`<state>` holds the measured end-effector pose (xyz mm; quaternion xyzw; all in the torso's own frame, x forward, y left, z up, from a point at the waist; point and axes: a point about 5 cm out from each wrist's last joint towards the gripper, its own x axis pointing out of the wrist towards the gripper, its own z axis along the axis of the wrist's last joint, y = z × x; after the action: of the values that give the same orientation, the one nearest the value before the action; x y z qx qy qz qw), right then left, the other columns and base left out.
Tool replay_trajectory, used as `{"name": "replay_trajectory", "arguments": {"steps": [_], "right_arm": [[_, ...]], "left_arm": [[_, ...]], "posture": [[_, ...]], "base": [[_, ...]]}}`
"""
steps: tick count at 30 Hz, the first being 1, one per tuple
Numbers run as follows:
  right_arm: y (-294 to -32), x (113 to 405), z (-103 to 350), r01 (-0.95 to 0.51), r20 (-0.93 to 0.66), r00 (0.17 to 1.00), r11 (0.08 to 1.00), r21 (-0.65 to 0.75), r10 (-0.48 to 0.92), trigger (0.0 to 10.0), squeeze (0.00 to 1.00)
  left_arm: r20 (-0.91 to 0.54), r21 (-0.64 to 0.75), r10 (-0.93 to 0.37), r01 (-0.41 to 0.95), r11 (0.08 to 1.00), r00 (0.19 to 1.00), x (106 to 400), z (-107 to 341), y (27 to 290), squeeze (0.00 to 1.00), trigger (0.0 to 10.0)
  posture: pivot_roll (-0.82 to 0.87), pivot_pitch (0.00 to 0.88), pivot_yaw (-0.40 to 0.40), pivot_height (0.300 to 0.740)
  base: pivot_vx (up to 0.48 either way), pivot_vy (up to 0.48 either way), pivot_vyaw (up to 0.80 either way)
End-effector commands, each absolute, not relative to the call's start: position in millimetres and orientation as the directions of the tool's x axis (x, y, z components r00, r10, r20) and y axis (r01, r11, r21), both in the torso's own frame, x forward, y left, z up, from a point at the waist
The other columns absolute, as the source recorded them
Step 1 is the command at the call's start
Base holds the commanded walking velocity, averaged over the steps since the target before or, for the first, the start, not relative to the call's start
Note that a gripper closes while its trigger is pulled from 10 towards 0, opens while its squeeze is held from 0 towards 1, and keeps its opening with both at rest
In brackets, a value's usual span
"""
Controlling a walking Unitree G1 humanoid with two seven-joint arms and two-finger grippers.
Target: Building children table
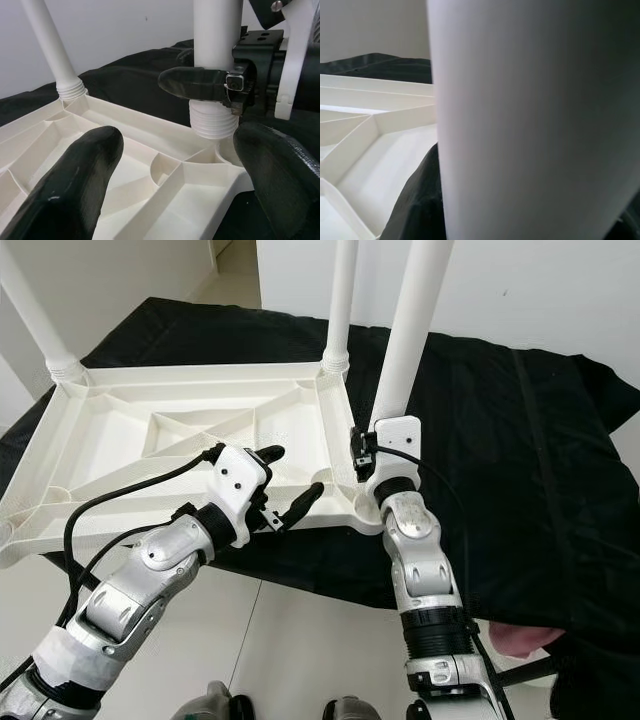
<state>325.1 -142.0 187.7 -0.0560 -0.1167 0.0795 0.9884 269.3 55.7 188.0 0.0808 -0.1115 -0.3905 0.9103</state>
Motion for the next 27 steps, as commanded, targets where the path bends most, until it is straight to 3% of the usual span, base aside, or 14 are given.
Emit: {"name": "replay_trajectory", "arguments": {"steps": [1, 10, 17, 27], "right_arm": [[-143, 319, 189, -0.175, 0.244, 0.948, 0.976, -0.131, 0.203, 10.0, 0.00], [-148, 309, 180, -0.218, 0.229, 0.942, 0.966, -0.136, 0.245, 10.0, 0.00], [-151, 298, 168, -0.285, 0.205, 0.928, 0.947, -0.146, 0.311, 10.0, 0.00], [-157, 299, 155, -0.311, 0.149, 0.934, 0.943, -0.118, 0.326, 10.0, 0.00]], "left_arm": [[0.089, 0.217, -0.749, 0.721, 0.658, 0.656, 266, 174, 56, 0.00, 10.0], [-0.017, 0.202, -0.786, 0.772, 0.603, 0.618, 261, 152, 58, 0.00, 10.0], [-0.003, 0.116, -0.806, 0.801, 0.588, 0.592, 256, 152, 57, 0.00, 10.0], [-0.004, 0.108, -0.828, 0.823, 0.558, 0.561, 252, 153, 54, 0.00, 10.0]], "posture": [[-0.06, 0.052, 0.018, 0.740], [-0.06, 0.066, 0.027, 0.740], [-0.06, 0.074, 0.032, 0.740], [-0.06, 0.077, 0.031, 0.740]], "base": [[0.000, 0.000, 0.00], [0.000, 0.000, 0.00], [0.000, 0.000, 0.00], [0.000, 0.000, 0.00]]}}
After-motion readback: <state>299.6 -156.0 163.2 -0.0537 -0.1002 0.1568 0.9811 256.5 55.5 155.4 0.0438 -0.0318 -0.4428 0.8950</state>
